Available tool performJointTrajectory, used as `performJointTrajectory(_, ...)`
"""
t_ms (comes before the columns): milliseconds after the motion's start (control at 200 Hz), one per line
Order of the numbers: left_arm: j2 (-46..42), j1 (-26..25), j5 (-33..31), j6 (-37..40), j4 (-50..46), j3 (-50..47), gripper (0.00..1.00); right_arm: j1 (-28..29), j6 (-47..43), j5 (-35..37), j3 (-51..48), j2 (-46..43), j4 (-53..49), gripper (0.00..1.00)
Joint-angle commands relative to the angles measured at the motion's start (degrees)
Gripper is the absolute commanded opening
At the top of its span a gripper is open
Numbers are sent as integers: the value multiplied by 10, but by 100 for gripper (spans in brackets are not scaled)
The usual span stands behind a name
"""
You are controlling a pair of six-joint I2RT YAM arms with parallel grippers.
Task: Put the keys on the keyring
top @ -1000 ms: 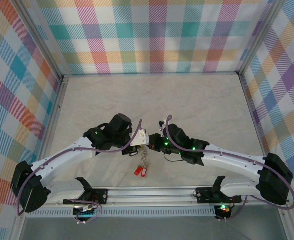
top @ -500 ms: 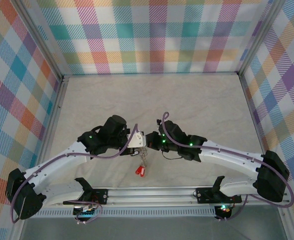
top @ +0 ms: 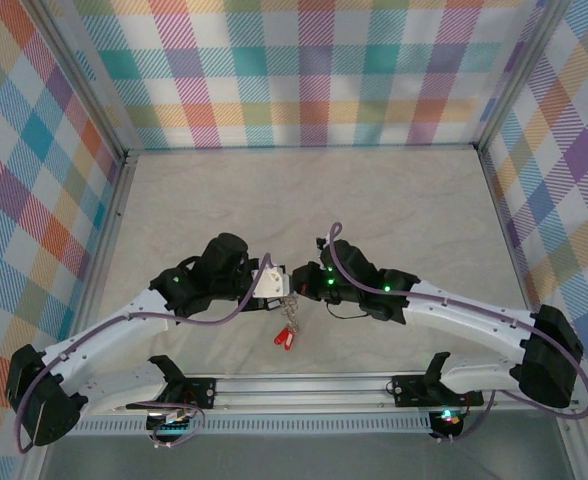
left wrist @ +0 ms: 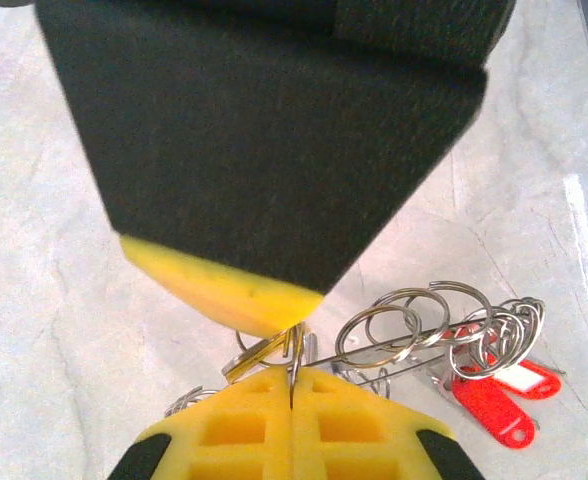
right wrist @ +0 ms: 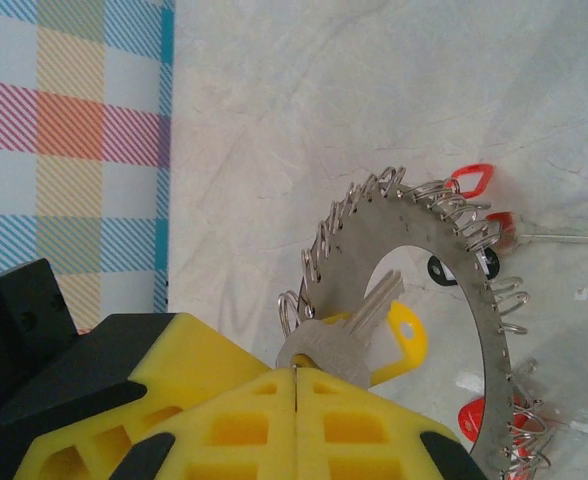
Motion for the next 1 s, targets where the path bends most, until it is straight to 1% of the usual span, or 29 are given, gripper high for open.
performJointTrajectory(0, -19, 5, 7, -24, 54, -9, 0, 5, 13, 3, -19, -23, -9, 0)
performJointTrajectory(230, -22, 21, 31, -70, 70, -14, 0, 5, 18, 5, -36, -36, 7, 0)
performJointTrajectory(245, -23, 21, 32, -74, 89, -16, 0, 4, 19, 4, -37, -36, 8, 0)
performJointTrajectory(305, -28, 25, 37, -85, 103, -21, 0, 5, 20, 4, -38, -37, 13, 0)
performJointTrajectory(590, -39, 37, 54, -112, 122, -32, 0, 3, 21, 5, -46, -38, 18, 0)
performJointTrajectory(695, -44, 41, 66, -120, 130, -37, 0, 2, 29, 6, -55, -36, 33, 13)
performJointTrajectory(815, -41, 43, 75, -125, 136, -40, 0, 0, 18, 4, -47, -32, 34, 23)
performJointTrajectory(900, -39, 43, 80, -131, 142, -44, 0, -2, -1, 4, -30, -28, 11, 28)
performJointTrajectory(995, -40, 45, 85, -137, 151, -48, 0, -4, -27, 10, -12, -28, -19, 29)
